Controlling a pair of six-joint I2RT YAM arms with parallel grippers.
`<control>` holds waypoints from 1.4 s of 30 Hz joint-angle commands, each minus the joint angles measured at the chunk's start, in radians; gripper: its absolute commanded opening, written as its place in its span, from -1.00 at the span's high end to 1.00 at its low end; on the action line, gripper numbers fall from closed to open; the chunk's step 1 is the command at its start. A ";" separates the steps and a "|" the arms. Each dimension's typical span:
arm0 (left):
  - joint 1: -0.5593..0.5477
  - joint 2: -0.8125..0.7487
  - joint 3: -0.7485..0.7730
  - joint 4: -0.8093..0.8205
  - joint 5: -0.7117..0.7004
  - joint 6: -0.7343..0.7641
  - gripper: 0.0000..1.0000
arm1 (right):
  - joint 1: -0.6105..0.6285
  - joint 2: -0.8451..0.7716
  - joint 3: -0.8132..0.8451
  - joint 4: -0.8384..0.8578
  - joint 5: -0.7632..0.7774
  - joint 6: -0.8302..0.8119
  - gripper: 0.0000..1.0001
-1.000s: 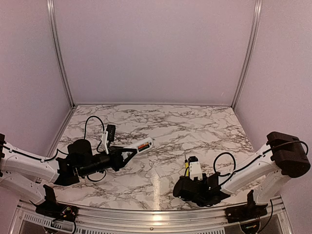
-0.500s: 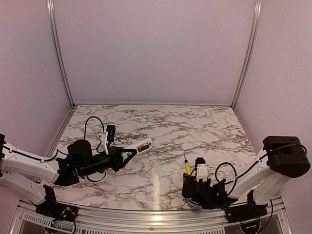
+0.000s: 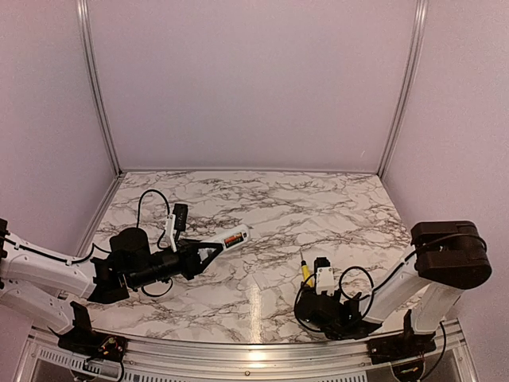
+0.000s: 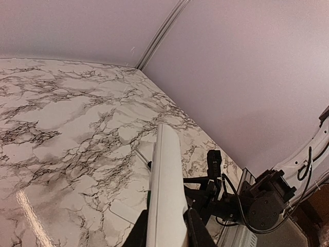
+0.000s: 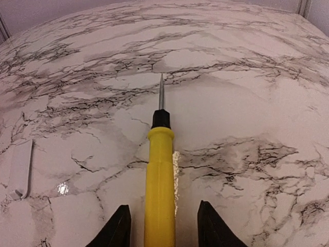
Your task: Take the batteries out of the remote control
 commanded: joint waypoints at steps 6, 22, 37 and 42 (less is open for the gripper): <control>-0.003 -0.027 -0.014 0.041 0.004 -0.003 1.00 | -0.043 0.085 0.011 0.091 -0.060 -0.054 0.24; -0.003 -0.045 -0.007 0.001 -0.013 0.025 1.00 | -0.064 -0.078 0.075 -0.113 -0.164 -0.124 1.00; -0.001 -0.006 0.019 -0.036 -0.085 0.101 1.00 | -0.110 -0.514 0.280 -0.667 -0.573 -0.388 1.00; -0.001 0.040 0.031 -0.015 -0.131 0.126 1.00 | -0.109 -0.576 0.318 -0.768 -0.623 -0.419 1.00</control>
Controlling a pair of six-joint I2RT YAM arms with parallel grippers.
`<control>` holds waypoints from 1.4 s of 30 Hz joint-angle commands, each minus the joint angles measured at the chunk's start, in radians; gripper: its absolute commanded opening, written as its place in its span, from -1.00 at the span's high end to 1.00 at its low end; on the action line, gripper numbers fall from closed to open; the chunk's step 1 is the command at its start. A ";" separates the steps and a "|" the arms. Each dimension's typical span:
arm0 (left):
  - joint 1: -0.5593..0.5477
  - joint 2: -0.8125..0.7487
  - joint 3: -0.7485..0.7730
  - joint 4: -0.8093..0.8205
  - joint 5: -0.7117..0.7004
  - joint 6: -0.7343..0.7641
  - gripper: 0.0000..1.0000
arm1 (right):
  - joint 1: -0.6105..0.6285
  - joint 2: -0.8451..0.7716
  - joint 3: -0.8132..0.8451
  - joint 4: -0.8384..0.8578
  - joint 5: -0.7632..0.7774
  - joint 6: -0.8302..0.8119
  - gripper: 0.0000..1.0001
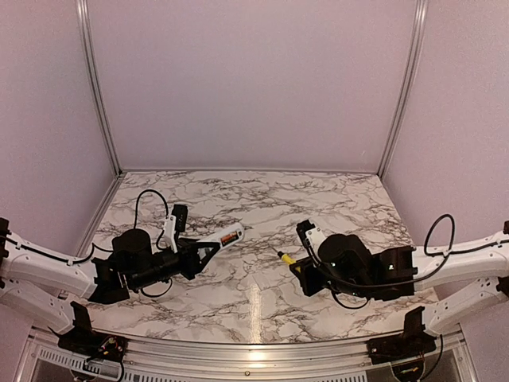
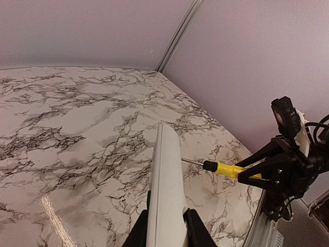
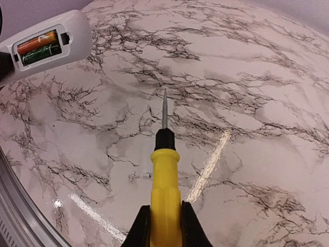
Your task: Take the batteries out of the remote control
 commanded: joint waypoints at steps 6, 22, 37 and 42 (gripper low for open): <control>0.003 0.112 0.073 -0.001 -0.035 0.086 1.00 | -0.006 -0.132 0.015 -0.178 -0.095 -0.034 1.00; 0.117 0.268 0.117 0.153 0.346 0.160 1.00 | -0.006 -0.213 0.010 -0.224 -0.132 -0.004 1.00; 0.284 0.478 0.209 0.246 0.807 0.129 1.00 | -0.006 -0.230 0.058 -0.317 -0.129 0.044 1.00; 0.292 0.466 0.206 0.232 0.802 0.122 1.00 | -0.004 -0.234 0.067 -0.299 -0.139 0.045 1.00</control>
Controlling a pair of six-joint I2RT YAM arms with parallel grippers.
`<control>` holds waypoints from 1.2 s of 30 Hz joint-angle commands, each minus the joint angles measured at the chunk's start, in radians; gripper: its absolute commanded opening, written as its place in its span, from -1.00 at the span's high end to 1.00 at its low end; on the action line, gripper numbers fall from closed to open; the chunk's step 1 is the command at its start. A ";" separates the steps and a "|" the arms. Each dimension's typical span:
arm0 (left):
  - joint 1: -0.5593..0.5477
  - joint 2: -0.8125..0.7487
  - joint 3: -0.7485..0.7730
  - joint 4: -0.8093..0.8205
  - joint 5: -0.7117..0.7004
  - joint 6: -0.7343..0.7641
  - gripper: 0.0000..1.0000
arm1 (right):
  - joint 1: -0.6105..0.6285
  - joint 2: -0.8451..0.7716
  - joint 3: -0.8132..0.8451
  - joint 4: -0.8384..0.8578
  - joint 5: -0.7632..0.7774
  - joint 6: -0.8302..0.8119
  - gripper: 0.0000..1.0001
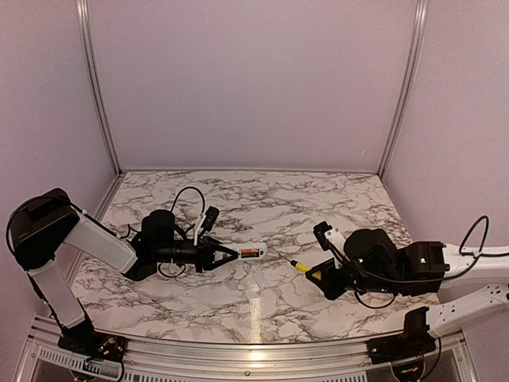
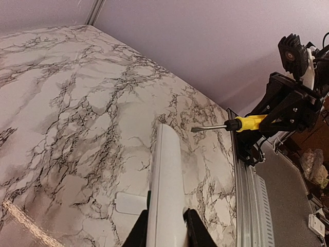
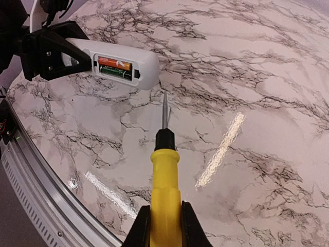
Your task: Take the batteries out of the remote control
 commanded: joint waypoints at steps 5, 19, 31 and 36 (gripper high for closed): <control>0.010 -0.011 0.021 0.066 0.069 -0.041 1.00 | -0.001 -0.004 0.032 0.013 -0.026 0.034 1.00; 0.010 -0.008 0.028 0.055 0.068 -0.064 1.00 | 0.118 0.072 0.108 -0.005 0.024 0.046 1.00; 0.010 -0.006 0.031 0.060 0.105 -0.058 1.00 | 0.142 0.133 0.145 -0.002 0.080 0.079 1.00; 0.010 -0.001 0.041 0.044 0.104 -0.051 1.00 | 0.144 0.128 0.143 0.006 0.090 0.081 1.00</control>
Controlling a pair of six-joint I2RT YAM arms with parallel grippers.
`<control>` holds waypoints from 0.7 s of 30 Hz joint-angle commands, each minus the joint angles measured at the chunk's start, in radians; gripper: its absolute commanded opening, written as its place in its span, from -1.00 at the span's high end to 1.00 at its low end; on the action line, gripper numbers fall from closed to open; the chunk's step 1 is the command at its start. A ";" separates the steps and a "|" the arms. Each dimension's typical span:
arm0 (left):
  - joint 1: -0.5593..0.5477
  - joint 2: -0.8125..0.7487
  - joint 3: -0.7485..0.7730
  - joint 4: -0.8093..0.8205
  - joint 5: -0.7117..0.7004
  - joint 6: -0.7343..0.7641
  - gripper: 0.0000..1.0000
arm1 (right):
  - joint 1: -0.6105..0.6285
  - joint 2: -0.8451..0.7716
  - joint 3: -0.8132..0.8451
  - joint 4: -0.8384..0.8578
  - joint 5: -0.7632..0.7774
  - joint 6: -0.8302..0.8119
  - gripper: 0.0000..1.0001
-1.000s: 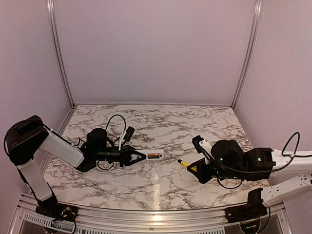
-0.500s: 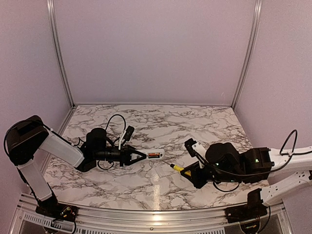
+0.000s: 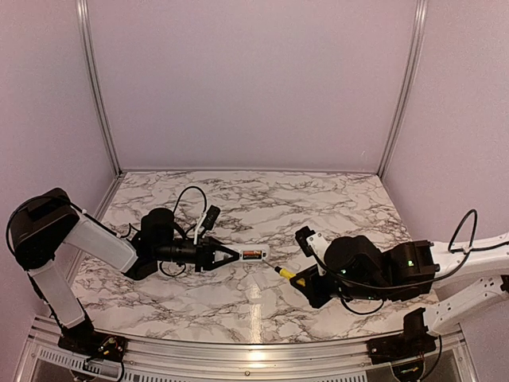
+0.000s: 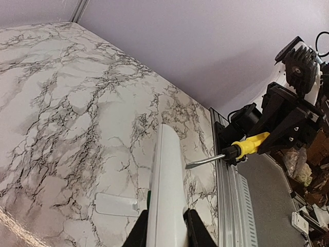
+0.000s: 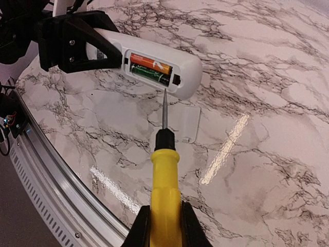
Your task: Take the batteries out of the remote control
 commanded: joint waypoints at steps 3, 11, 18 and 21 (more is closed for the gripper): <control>0.004 0.000 0.039 0.012 0.018 0.009 1.00 | 0.011 -0.005 0.031 0.013 0.035 0.025 1.00; 0.004 0.007 0.053 0.006 0.027 0.005 1.00 | 0.020 -0.004 0.026 0.027 0.060 0.037 1.00; 0.004 0.007 0.059 -0.007 0.025 0.010 1.00 | 0.024 0.001 0.035 0.009 0.078 0.047 1.00; 0.005 0.010 0.064 -0.013 0.022 0.012 1.00 | 0.030 -0.008 0.040 0.003 0.089 0.052 1.00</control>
